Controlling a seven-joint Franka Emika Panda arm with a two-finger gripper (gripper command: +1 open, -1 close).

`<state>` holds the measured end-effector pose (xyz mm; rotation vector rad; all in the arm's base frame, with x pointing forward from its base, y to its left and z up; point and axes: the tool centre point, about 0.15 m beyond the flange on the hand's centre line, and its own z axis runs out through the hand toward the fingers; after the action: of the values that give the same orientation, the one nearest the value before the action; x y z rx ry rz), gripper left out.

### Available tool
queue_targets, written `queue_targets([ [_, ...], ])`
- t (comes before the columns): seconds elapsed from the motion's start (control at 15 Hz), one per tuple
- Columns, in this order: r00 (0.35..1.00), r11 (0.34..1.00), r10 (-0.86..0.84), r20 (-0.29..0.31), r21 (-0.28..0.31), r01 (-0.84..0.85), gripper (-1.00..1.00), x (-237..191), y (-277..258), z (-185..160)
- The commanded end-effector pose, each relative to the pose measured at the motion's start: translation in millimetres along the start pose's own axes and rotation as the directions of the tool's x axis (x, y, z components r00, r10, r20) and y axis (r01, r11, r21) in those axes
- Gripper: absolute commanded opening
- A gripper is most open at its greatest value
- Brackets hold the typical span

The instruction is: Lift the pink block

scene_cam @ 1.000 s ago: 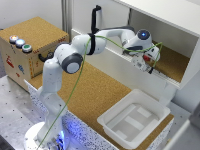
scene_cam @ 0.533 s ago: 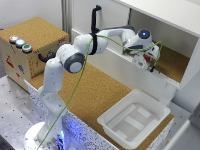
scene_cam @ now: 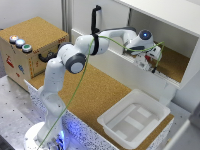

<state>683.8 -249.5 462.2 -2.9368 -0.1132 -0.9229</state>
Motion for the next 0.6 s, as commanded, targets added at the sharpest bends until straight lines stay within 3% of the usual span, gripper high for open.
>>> queue_targets([
  [0.0, 0.999, 0.998, 0.020, -0.032, -0.059, -0.021, -1.00, -3, -13, -39],
  [0.27, 0.995, 0.995, 0.030, -0.096, -0.089, -0.039, -1.00, -19, -19, -89],
  [0.53, 0.995, 0.989, 0.065, -0.078, -0.131, -0.075, -1.00, -50, -23, -110],
])
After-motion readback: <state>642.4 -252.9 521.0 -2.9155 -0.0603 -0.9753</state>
